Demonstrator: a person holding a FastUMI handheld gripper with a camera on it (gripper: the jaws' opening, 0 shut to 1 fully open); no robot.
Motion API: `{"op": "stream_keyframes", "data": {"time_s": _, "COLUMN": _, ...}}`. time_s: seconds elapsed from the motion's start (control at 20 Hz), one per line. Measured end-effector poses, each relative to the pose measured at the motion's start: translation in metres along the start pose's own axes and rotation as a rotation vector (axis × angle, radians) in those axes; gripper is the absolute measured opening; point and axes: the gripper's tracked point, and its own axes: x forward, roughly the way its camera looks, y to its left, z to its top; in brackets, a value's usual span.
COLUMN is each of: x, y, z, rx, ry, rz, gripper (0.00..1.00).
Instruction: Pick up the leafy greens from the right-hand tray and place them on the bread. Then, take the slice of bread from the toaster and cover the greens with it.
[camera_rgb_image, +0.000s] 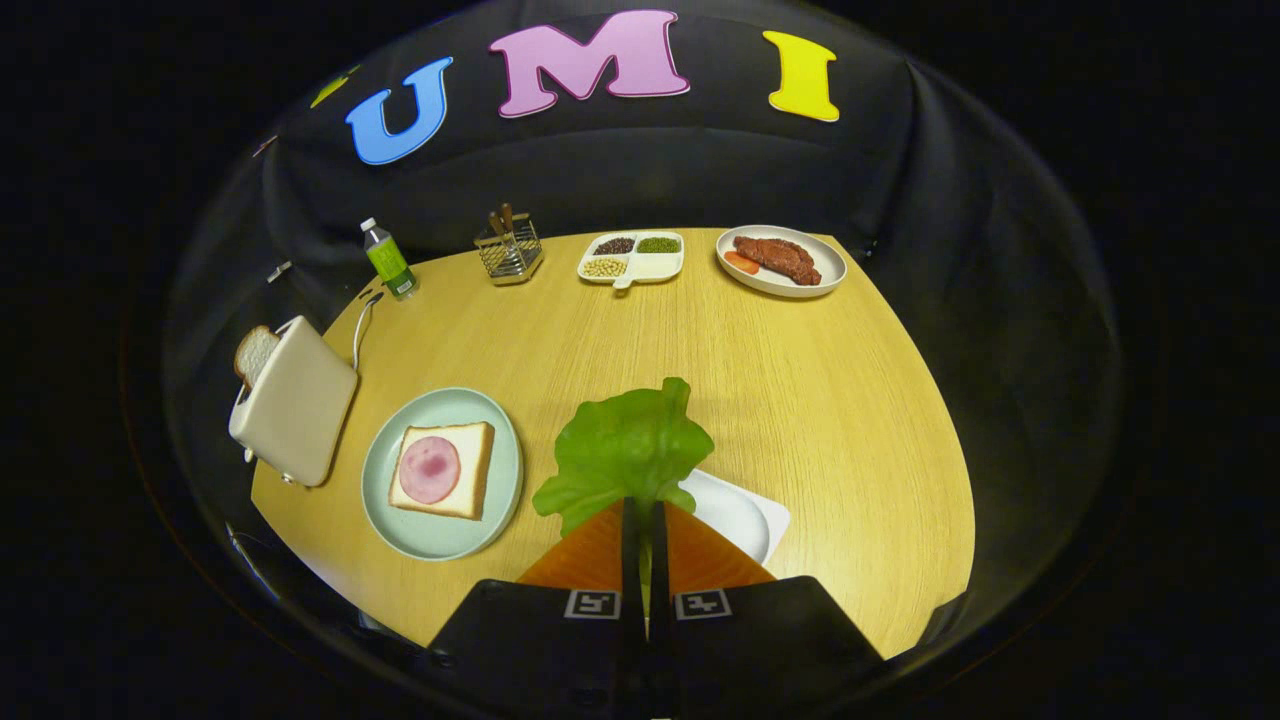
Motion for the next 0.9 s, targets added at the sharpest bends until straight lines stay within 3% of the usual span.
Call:
{"op": "stream_keyframes", "data": {"time_s": 0.45, "x": -0.031, "y": 0.092, "z": 0.044, "rx": -0.068, "ry": -0.098, "rz": 0.081, "gripper": 0.05}}
{"op": "stream_keyframes", "data": {"time_s": 0.9, "x": -0.004, "y": 0.165, "z": 0.026, "rx": -0.151, "ry": -0.027, "rz": 0.161, "gripper": 0.05}}
